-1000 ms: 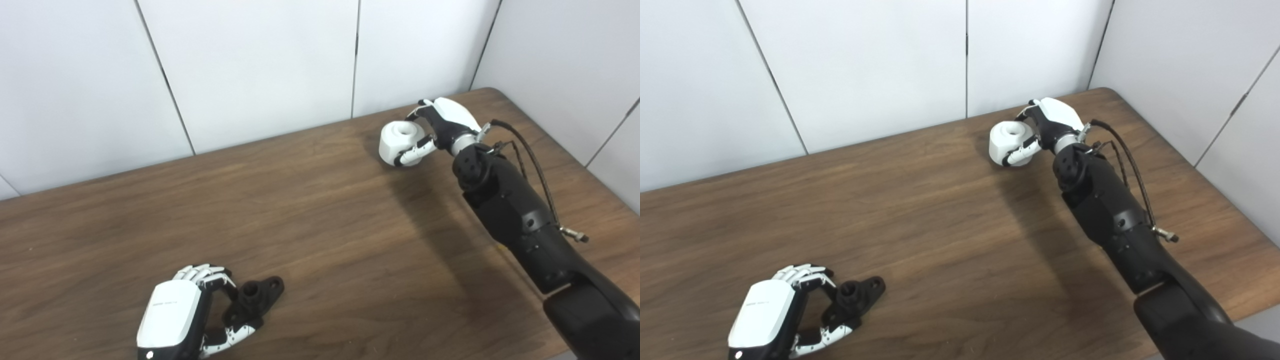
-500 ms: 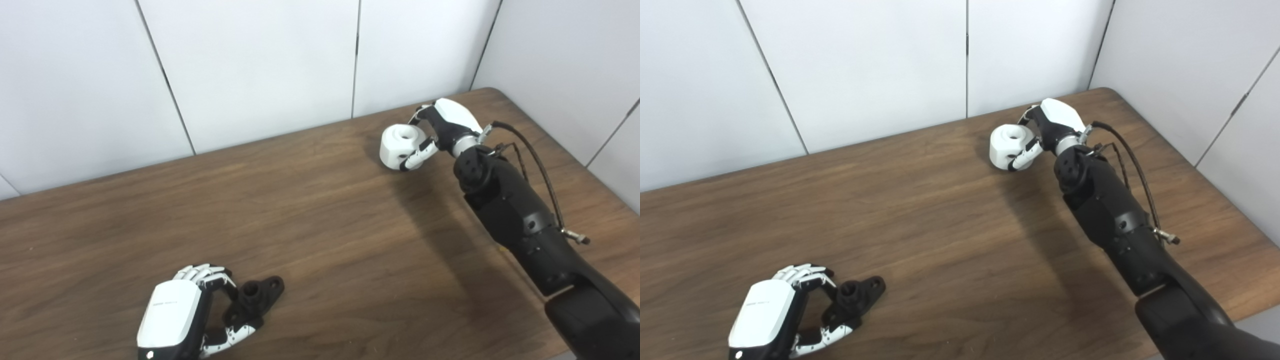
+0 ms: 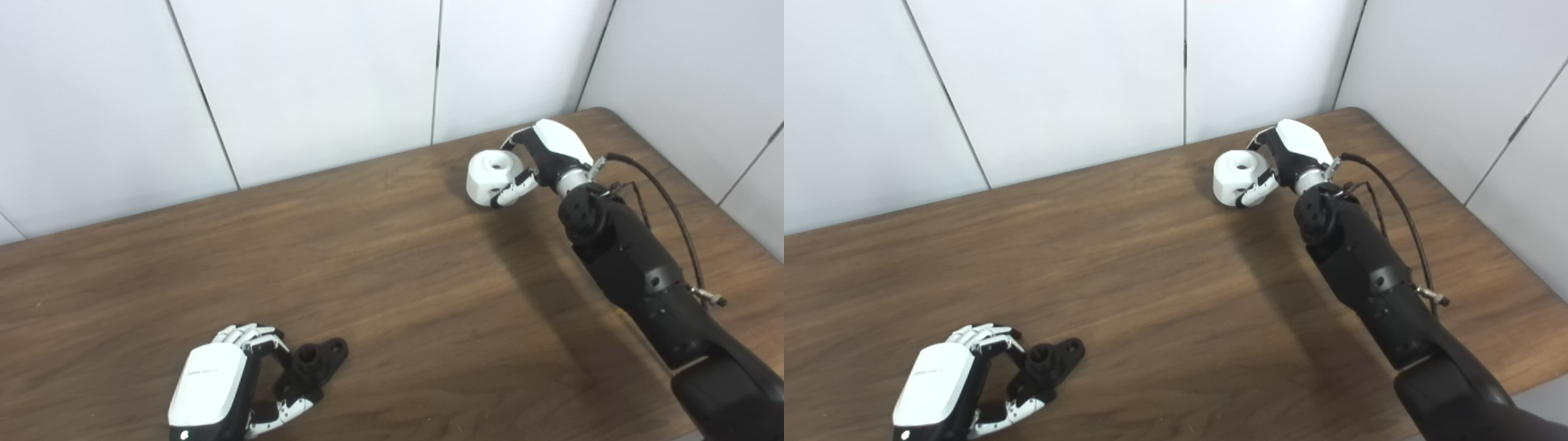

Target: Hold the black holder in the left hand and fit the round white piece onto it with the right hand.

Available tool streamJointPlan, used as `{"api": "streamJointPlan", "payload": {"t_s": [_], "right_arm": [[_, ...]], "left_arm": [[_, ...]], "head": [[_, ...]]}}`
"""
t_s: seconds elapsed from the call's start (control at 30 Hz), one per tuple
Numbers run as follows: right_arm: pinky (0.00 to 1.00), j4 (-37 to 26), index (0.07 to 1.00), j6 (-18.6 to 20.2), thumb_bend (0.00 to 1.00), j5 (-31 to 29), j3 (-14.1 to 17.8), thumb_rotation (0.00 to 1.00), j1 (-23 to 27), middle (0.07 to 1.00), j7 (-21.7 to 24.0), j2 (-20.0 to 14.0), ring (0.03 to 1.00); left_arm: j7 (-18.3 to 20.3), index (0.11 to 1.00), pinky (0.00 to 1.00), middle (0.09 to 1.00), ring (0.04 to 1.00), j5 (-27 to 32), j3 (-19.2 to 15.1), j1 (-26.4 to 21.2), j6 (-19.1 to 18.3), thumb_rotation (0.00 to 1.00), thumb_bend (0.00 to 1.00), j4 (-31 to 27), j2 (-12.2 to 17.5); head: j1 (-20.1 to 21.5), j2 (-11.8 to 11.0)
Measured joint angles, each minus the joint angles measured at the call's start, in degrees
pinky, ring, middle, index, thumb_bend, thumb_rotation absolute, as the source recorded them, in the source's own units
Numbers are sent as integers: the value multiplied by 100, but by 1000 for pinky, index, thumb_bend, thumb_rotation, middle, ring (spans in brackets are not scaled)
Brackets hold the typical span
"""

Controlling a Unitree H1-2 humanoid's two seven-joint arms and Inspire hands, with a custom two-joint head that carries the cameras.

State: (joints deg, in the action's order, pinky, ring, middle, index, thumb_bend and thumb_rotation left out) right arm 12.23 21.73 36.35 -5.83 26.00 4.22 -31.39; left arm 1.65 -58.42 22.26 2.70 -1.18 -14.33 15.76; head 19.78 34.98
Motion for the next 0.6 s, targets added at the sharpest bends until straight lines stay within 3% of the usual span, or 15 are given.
{"api": "streamJointPlan", "payload": {"t_s": [0.2, 0.6], "right_arm": [[1000, -428, 485, 8, 524, -23, 22, 137, -157, 810, 70, -3, 935], [1000, -1796, 484, 379, 525, 46, -150, 143, -417, 795, 1101, -68, 926]], "left_arm": [[-9, 485, 852, 730, 802, -60, 3, 1, -4, 47, 522, 0, -26], [-133, 485, 879, 734, 811, -183, 51, 14, -13, 48, 522, 43, -113]], "head": [[-132, 0], [-598, 44]]}}
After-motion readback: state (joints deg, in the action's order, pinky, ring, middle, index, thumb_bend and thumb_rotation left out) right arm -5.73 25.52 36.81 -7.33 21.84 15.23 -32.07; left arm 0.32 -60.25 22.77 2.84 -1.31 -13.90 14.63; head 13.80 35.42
